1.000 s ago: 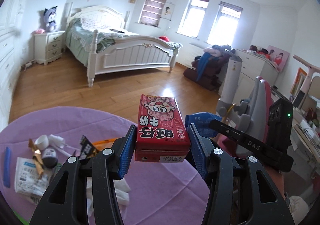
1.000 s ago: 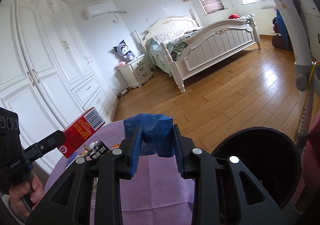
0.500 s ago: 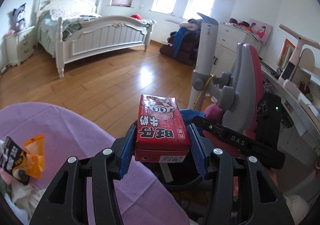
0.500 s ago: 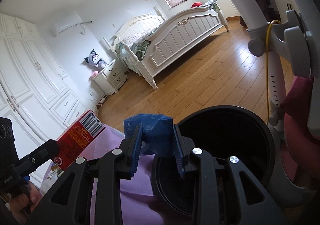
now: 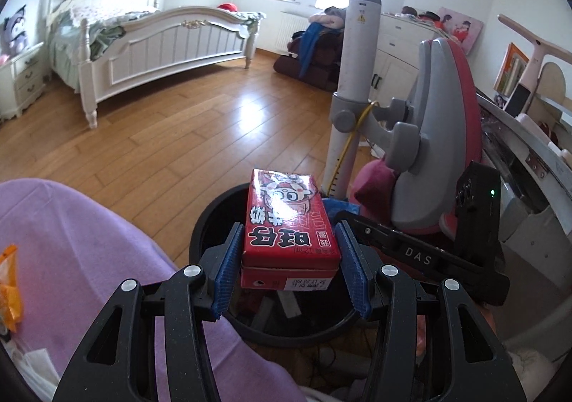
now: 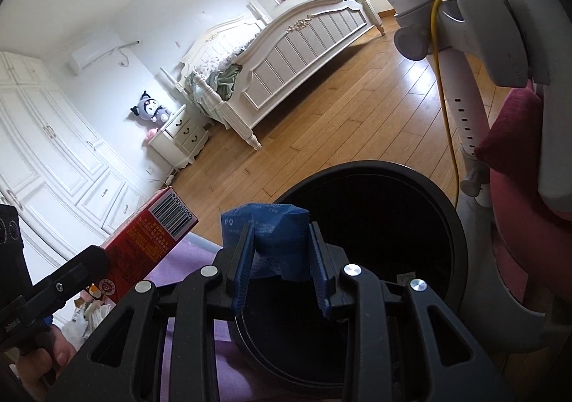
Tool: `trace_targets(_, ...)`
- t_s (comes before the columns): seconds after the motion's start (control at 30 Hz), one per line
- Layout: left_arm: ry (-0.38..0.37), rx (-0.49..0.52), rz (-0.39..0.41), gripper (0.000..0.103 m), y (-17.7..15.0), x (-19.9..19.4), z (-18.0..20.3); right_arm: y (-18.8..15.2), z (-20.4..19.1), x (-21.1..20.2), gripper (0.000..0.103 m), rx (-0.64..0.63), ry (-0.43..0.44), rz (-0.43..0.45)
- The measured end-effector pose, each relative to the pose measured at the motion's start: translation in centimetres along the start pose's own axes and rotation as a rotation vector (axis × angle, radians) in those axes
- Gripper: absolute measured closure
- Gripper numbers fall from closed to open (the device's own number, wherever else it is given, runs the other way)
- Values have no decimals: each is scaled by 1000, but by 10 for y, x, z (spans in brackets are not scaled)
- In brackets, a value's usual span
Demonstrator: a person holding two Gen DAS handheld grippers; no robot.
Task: Collect trash
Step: 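Carry the red box and blue packet with both tools over the bin, then open both tools over the bin and return them to the table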
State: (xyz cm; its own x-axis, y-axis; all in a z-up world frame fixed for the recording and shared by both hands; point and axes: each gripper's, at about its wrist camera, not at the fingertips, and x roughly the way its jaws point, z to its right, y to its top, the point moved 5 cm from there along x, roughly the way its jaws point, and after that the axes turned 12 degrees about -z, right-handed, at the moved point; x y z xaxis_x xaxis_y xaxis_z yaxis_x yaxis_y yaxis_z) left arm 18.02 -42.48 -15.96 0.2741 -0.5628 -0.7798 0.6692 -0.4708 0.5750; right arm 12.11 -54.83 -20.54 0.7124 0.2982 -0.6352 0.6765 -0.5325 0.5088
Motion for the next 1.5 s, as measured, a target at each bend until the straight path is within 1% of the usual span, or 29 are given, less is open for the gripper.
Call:
trace_targets(0.17,1,-8,-8,50,3,6,0,0,5,2,72,9,-5,-9)
trace_targets(0.2,1,-10,-10,50,3,7,1,1,6,2,70,15,-5,-11)
trace_targets(0.27,11,-14,-10,50,2,7,1,1,8,1,69,29,-1,-12)
trace_targets(0.33,20,-18,-8,43,1,4,0,0,10,-1,59,45,-5,-13)
trace_targets(0.37,25,-21,-2,40,1,2,0,0,10,-2,47,52,-4,-8)
trace_targets(0.4,28,-24,2,39,1,-1,-1,1,9,-4,38,54,-1,-2)
trace_targets(0.53,29,-36,13,38,1,-16,-5,1,-1,-9,36,33,1,-3)
trace_targets(0.6,36,-49,36,25,0,-30,-9,0,-9,-8,34,19,7,-8)
trace_targets(0.63,42,-56,51,24,-1,-38,-12,-1,-14,-8,34,8,8,-12)
trace_targets(0.83,65,-123,90,24,-16,-87,-43,-9,-62,4,33,-77,41,-57)
trace_targets(0.97,105,-191,135,20,-33,-129,-79,-16,-106,18,33,-161,77,-102)
trace_targets(1.1,162,-291,192,20,-60,-179,-132,-24,-158,34,33,-270,111,-146)
trace_targets(1.17,214,-335,227,20,-77,-206,-162,-28,-186,41,33,-330,132,-167)
trace_targets(1.23,290,-384,252,20,-97,-233,-198,-34,-213,50,33,-398,148,-191)
trace_targets(1.33,377,-466,235,20,-129,-262,-253,-47,-252,62,33,-515,157,-224)
trace_targets(1.43,432,-515,188,22,-157,-276,-296,-58,-290,79,33,-659,145,-256)
trace_targets(1.47,445,-525,166,25,-165,-277,-309,-62,-299,84,31,-703,140,-270)
trace_targets(1.5,452,-535,140,28,-173,-278,-321,-65,-309,91,23,-747,133,-285)
